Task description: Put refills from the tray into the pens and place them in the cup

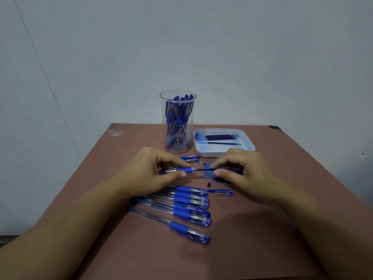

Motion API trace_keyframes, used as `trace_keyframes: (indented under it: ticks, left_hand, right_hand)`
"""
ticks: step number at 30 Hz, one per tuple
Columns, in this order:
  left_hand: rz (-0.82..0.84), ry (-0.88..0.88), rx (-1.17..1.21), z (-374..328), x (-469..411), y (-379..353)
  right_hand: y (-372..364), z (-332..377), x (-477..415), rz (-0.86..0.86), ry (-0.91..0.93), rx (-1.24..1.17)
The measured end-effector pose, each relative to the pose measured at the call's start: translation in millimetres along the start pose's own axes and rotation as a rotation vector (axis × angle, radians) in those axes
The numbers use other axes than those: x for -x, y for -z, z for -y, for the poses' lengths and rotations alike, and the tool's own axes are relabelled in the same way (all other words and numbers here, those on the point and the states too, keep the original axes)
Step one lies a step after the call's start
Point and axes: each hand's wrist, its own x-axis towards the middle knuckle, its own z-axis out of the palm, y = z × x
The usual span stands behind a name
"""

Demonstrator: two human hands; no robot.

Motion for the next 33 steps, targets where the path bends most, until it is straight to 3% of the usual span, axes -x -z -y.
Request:
trace_keyframes:
  ticks: [10, 15, 21, 27, 33]
  left_hand:
    - [-0.024, 0.004, 0.0, 4.0, -0.4, 0.6]
    - [0.011, -0.016, 0.003, 0.5, -0.1, -0.5]
    - [-0.033, -0.03, -0.049, 4.1, 0.0, 1.6]
    - [0.003, -0.039, -0.037, 3.3, -0.1, -1.1]
    - [-0.051, -0.037, -0.069, 7.0, -1.5, 2.0]
  right_hand:
    - [0.8, 0.2, 1.2, -0.072, -0.029, -0.03]
    - [-3.7, 3.0, -0.3, 0.023, 0.001, -0.015]
    - [-4.8, 1.0, -0.2, -0.091, -0.035, -0.058]
    - [-14.9, -1.2, -3.5, 0.033, 0.047, -0.006]
    - [-12.3, -13.5, -4.1, 0.075, -0.002, 0.152]
